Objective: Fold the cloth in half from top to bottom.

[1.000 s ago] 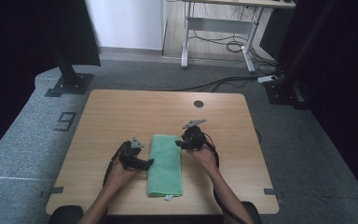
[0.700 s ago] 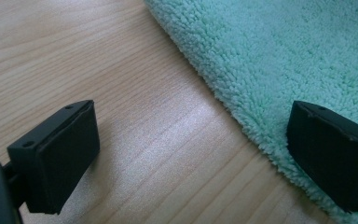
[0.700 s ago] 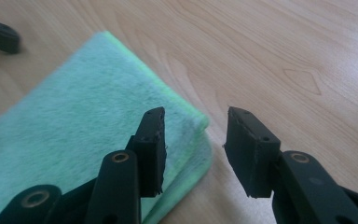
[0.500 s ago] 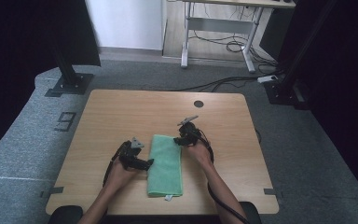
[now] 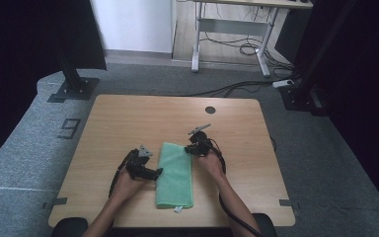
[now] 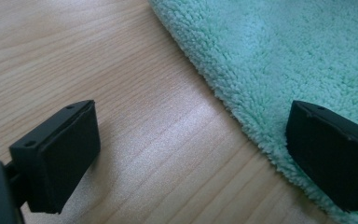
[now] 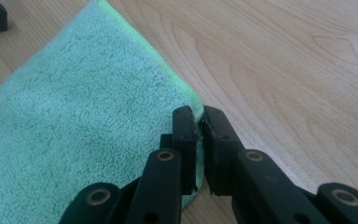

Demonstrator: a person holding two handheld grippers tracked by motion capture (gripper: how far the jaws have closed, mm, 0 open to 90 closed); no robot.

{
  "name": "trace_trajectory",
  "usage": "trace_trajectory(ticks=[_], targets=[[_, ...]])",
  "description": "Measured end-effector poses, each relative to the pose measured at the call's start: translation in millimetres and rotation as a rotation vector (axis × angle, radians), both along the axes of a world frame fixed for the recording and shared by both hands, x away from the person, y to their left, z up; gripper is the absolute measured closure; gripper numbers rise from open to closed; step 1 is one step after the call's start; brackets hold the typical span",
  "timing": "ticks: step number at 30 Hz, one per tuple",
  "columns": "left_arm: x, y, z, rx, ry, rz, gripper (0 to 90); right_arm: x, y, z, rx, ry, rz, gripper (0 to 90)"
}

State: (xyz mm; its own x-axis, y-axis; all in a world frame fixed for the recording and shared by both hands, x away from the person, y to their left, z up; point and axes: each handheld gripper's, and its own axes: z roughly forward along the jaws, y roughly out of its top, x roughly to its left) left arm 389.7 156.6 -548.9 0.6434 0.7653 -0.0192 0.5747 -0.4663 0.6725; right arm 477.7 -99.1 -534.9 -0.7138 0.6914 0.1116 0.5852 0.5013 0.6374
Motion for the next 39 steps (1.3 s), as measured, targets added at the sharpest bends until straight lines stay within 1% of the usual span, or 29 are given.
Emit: trace_trajectory(ticks=[4, 9, 14, 19, 20, 23, 24, 25, 29, 31, 33, 35, 39], targets=[[-4.9, 1.8, 0.6, -0.011, 0.003, -0.006, 4.7, 0.8, 0.0, 0.1, 0.001, 0.003, 0.005, 84.5], [-14.0, -1.2, 2.5, 0.000, 0.017, -0.033, 6.1, 1.1, -1.1, -0.3, 0.008, 0.006, 0.005, 84.4], [-14.9, -0.8, 1.8, 0.001, 0.010, -0.032, 6.0, 0.7, -0.7, -0.2, 0.004, 0.002, 0.006, 84.4], [-15.5, -0.7, -0.2, -0.002, 0.000, -0.017, 3.5, -1.9, -0.9, -1.3, 0.007, -0.020, 0.010, 84.8], [-15.5, -0.7, -0.2, -0.002, 0.001, -0.017, 3.4, -3.0, -0.4, -1.0, -0.002, -0.031, 0.014, 85.0], [-15.3, -0.5, -0.1, 0.001, 0.001, -0.018, 3.3, -4.1, 0.9, 0.6, -0.017, -0.041, 0.020, 85.1], [-15.4, -0.5, -0.1, 0.002, 0.002, -0.018, 3.2, -5.2, 0.7, 4.1, -0.021, -0.052, 0.027, 85.1], [-15.4, -0.6, -0.1, 0.002, 0.002, -0.017, 3.2, -5.2, 0.7, 4.1, -0.021, -0.052, 0.027, 85.1], [-15.4, -0.8, -0.2, 0.002, 0.001, -0.014, 3.0, -8.7, -1.6, 16.2, -0.003, -0.081, 0.040, 85.1], [-15.5, -0.9, -0.2, 0.002, 0.001, -0.014, 3.0, -13.6, -2.2, 24.9, 0.007, -0.094, 0.046, 85.0], [-15.5, -0.9, -0.2, 0.004, 0.000, -0.012, 3.0, -20.3, -2.7, 33.7, 0.024, -0.114, 0.062, 85.1], [-15.7, -1.1, -0.2, 0.003, 0.001, -0.010, 2.9, -26.2, -3.7, 40.6, 0.029, -0.135, 0.080, 85.1], [-15.9, -1.2, -0.2, 0.004, 0.001, -0.007, 2.8, -38.7, -7.3, 53.3, 0.062, -0.150, 0.103, 85.1]])
